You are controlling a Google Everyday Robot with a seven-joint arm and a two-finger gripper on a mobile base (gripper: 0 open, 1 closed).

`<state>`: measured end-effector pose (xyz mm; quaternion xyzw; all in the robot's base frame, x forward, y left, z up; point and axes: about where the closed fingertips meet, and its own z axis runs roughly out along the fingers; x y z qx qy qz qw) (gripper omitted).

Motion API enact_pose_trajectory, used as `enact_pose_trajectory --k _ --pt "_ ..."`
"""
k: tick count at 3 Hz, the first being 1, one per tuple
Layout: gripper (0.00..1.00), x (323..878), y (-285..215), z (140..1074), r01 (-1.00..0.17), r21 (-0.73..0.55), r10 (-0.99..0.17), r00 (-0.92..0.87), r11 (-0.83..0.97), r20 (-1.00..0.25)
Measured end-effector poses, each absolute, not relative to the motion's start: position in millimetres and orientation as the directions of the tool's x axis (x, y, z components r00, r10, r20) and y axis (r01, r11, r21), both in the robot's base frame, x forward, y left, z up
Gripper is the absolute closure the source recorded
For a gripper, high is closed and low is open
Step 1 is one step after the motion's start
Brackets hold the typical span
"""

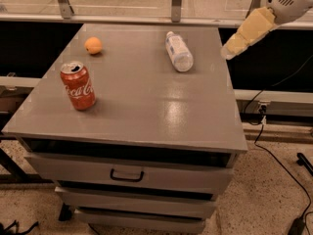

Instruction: Place blue plastic bottle upright

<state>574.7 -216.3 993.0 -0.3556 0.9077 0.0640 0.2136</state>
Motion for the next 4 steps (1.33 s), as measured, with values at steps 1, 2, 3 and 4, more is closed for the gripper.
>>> enact_pose_trajectory --k 1,2,3,4 --pt "0.00 578 -215 993 -0.670 -0.035 -0.614 -0.657 0.742 -0.438" --pt "0.00 582 -214 991 -0.658 -0.034 -0.601 -0.664 0.752 -0.445" --pt "0.00 597 -203 979 -0.622 -0.045 -0.569 -0.681 0.782 -0.461" --pt "0.00 621 -183 960 -0.586 -0.058 -0.539 -0.695 0.808 -0.476"
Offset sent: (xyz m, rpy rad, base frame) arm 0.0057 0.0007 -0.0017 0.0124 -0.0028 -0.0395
